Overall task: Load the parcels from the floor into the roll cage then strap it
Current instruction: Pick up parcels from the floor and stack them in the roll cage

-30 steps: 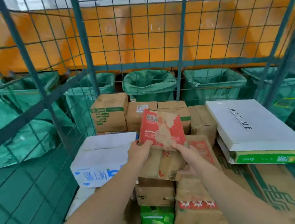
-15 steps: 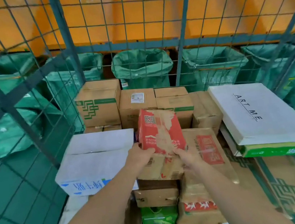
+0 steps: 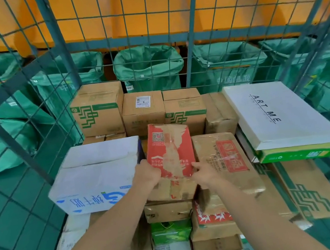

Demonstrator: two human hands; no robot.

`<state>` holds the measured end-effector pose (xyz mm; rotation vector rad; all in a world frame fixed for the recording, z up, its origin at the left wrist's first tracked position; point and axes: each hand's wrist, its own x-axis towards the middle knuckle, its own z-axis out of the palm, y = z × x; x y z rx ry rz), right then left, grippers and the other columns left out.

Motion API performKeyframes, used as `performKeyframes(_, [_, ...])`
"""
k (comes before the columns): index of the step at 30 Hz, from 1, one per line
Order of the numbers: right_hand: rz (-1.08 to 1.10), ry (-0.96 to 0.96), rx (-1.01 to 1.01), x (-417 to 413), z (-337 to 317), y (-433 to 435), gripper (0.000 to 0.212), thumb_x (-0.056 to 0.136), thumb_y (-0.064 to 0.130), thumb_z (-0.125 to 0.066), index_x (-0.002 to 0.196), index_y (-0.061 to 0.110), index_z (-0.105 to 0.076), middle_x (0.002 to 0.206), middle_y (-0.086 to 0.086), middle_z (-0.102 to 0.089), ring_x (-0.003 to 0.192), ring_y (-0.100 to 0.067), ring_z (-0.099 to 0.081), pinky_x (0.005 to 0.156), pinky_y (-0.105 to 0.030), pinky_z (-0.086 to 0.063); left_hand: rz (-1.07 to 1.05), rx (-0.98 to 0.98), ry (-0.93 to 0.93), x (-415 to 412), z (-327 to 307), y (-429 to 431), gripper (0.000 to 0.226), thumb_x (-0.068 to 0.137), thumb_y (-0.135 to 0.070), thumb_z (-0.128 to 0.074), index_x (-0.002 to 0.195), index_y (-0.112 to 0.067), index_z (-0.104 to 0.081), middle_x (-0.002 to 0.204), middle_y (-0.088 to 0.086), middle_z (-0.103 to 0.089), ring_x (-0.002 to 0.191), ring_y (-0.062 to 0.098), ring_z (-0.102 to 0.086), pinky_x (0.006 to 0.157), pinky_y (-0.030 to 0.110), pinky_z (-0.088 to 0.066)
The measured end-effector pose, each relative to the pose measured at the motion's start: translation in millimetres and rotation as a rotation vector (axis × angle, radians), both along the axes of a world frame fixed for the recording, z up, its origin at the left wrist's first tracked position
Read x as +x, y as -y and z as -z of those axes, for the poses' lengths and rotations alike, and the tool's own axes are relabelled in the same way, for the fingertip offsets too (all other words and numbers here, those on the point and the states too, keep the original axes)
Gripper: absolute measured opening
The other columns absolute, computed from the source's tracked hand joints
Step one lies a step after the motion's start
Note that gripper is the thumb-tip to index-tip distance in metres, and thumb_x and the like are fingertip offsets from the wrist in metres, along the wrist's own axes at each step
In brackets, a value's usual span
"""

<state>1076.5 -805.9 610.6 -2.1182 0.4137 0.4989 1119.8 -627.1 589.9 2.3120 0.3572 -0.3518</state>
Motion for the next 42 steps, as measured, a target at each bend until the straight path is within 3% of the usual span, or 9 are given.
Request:
performKeyframes(4, [0.010,-0.038,0.154,-5.6,3.7,6.5,0.057,0.099,0.010,-0.058,0.152,0.017,-0.038,0.149,-0.001,-0.047,0.135,-0.021,-0.045,0.095,-0.023,-0.040,0.075,0.376,0.153,-8.6,-24.0,14.6,0.032,0.091,-0.046,-0.053,0.116,-0.026,-0.056,0.120,0.006,-0.049,0.113,0.027,-0.049,0.088,0.039,-0.047])
performKeyframes(11, [0.112,0.148,-0.011,-14.3,-4.0,51.6,0.041,0.099,0.017,-0.055,0.140,0.017,-0.053,0.134,0.004,-0.054,0.132,-0.022,-0.048,0.107,-0.034,-0.038,0.197,-0.168,0.148,-15.6,-28.3,56.1,0.025,0.099,-0.028,-0.045,0.113,-0.021,-0.064,0.092,-0.003,-0.070,0.076,0.013,-0.068,0.072,0.037,-0.059])
performKeyframes(15, [0.173,0.151,-0.088,-25.7,-2.0,91.4,0.037,0.100,0.021,-0.054,0.137,0.022,-0.057,0.143,-0.001,-0.053,0.133,-0.024,-0.048,0.109,-0.037,-0.037,0.274,-0.248,0.120,-29.7,-27.5,103.5,0.030,0.097,-0.014,-0.049,0.124,-0.024,-0.057,0.115,-0.005,-0.063,0.101,0.015,-0.061,0.094,0.032,-0.049])
performKeyframes(21, [0.200,0.053,-0.112,-28.2,22.1,143.5,0.037,0.089,0.059,-0.056,0.122,0.042,-0.060,0.122,0.007,-0.064,0.109,-0.022,-0.061,0.096,-0.034,-0.046,0.417,-0.179,-0.065,-36.0,-5.9,166.6,0.036,0.100,-0.018,-0.049,0.134,-0.015,-0.056,0.136,-0.002,-0.055,0.122,0.015,-0.053,0.093,0.020,-0.036])
performKeyframes(24, [0.138,-0.036,-0.110,-27.3,19.8,158.1,0.039,0.092,0.039,-0.057,0.130,0.033,-0.058,0.124,-0.001,-0.064,0.104,-0.024,-0.059,0.089,-0.034,-0.046,0.428,-0.158,-0.136,-37.0,-1.1,186.7,0.044,0.100,-0.017,-0.049,0.144,-0.012,-0.046,0.147,0.000,-0.046,0.129,0.015,-0.049,0.099,0.019,-0.036])
performKeyframes(27, [0.057,-0.075,-0.074,-20.0,11.4,163.3,0.045,0.090,0.015,-0.057,0.134,0.026,-0.056,0.124,-0.004,-0.062,0.102,-0.022,-0.055,0.087,-0.030,-0.044,0.401,-0.131,-0.174,-32.9,7.8,192.8,0.047,0.099,-0.019,-0.052,0.145,-0.012,-0.044,0.145,0.002,-0.049,0.105,0.009,-0.056,0.078,0.014,-0.040])
performKeyframes(32, [-0.035,-0.091,0.002,-5.6,7.8,170.1,0.043,0.086,0.008,-0.060,0.126,0.024,-0.062,0.114,-0.001,-0.060,0.100,-0.018,-0.051,0.090,-0.028,-0.043,0.248,-0.018,-0.153,-24.1,20.1,189.1,0.032,0.097,-0.018,-0.052,0.124,-0.004,-0.061,0.138,0.004,-0.056,0.127,0.020,-0.052,0.104,0.026,-0.038])
performKeyframes(38, [0.016,-0.112,0.127,-13.7,5.0,183.9,0.041,0.088,-0.001,-0.056,0.123,0.020,-0.065,0.104,0.003,-0.054,0.100,-0.018,-0.049,0.094,-0.037,-0.047,0.142,-0.025,-0.131,-27.2,8.6,188.8,0.028,0.099,-0.018,-0.046,0.116,-0.009,-0.065,0.117,0.005,-0.062,0.115,0.026,-0.057,0.099,0.031,-0.042])
performKeyframes(42, [0.006,-0.107,0.207,-31.9,8.9,195.2,0.054,0.090,-0.007,-0.055,0.136,0.023,-0.059,0.128,0.006,-0.059,0.117,-0.014,-0.051,0.102,-0.033,-0.041,0.192,-0.070,-0.156,-36.4,4.4,196.4,0.016,0.099,-0.019,-0.044,0.100,-0.019,-0.060,0.100,-0.003,-0.057,0.103,0.020,-0.056,0.091,0.026,-0.041])
